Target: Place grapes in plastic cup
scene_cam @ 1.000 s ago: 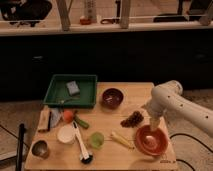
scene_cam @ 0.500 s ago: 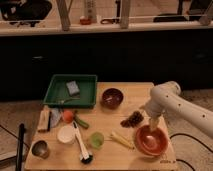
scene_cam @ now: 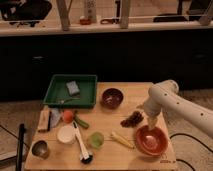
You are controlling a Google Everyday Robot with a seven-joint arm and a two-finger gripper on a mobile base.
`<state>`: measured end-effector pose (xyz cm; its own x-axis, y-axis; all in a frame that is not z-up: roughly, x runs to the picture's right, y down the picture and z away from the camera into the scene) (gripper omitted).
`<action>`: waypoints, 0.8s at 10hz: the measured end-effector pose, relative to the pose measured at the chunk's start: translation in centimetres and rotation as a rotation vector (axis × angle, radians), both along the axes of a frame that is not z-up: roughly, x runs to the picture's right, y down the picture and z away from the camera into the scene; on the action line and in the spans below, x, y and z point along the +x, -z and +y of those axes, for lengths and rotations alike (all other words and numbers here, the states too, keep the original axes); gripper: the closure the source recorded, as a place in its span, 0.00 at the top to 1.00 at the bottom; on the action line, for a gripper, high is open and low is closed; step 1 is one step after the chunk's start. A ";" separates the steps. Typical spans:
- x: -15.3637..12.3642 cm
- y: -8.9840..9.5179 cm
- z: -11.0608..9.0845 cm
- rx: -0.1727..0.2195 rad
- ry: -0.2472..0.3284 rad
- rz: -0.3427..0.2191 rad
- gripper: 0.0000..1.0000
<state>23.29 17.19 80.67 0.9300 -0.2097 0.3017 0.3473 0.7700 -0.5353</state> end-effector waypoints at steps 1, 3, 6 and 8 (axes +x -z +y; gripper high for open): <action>-0.1 0.1 -0.1 0.001 0.014 -0.016 0.80; -0.8 0.0 -0.5 0.001 0.044 -0.047 0.80; -2.1 -0.1 -1.5 0.013 0.089 -0.089 0.80; -3.0 -0.2 -2.1 0.024 0.117 -0.115 0.80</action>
